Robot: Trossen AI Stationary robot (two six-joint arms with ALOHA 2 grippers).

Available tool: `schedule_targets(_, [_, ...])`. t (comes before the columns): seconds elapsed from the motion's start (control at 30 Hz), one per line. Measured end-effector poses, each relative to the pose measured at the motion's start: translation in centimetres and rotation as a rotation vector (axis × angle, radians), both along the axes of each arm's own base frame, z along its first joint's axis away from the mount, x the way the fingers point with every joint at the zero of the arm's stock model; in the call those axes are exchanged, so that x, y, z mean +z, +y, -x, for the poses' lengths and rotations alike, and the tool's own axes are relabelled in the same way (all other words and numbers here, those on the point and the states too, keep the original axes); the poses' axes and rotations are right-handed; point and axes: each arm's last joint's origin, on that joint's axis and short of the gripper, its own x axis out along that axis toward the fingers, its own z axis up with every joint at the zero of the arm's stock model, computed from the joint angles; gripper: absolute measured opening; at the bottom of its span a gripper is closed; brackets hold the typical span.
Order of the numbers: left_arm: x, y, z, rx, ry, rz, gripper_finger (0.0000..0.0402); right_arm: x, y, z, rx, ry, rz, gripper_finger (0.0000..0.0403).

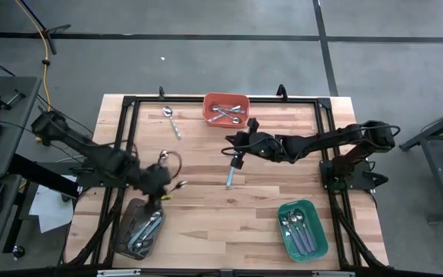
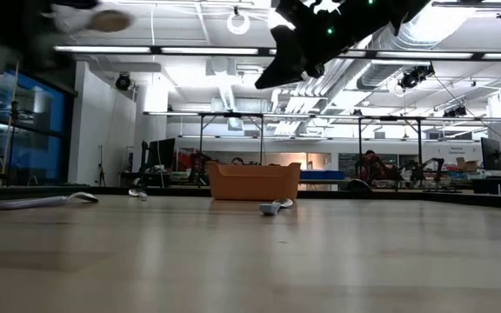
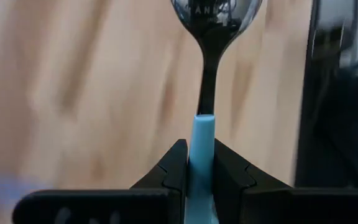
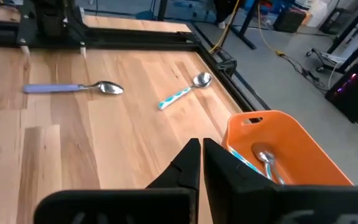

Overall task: Sort silverware by color (type)
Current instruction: Put the top blue spoon into the black bin

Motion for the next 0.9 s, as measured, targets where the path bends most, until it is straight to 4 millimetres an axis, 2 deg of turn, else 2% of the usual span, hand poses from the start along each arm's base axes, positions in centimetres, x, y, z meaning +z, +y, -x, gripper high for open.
schedule_targets(0.1, [0.4, -2.1, 1.8, 0.04, 0.149, 0.071, 0.0033, -0.1, 0.0, 0.1, 0.001, 0.015, 0.0, 0.0003])
schedule_targets(0.23, [0.2, -4.8, 3.8, 0.065, 0.257, 0.167, 0.0033, -0.3, 0.0, 0.1, 0.001, 0.032, 0.001, 0.0001])
schedule_targets(0.37, [-1.1, -7.2, 5.2, 0.101, 0.328, 0.201, 0.0033, -0.4, 0.0, 0.2, 0.003, 0.045, 0.003, 0.0])
schedule_targets(0.5, [-3.5, -9.0, 5.9, 0.167, 0.356, 0.22, 0.0033, -0.4, 0.0, 0.2, 0.008, 0.05, 0.007, 0.0])
schedule_targets(0.73, [-8.0, -10.8, 6.7, 0.237, 0.428, 0.206, 0.0033, -0.4, 0.1, 0.2, 0.006, 0.051, -0.001, 0.0])
schedule_targets(0.9, [-9.1, -11.1, 7.1, 0.26, 0.481, 0.156, 0.0033, -0.5, 0.3, 0.2, 0.012, 0.055, -0.001, 0.0])
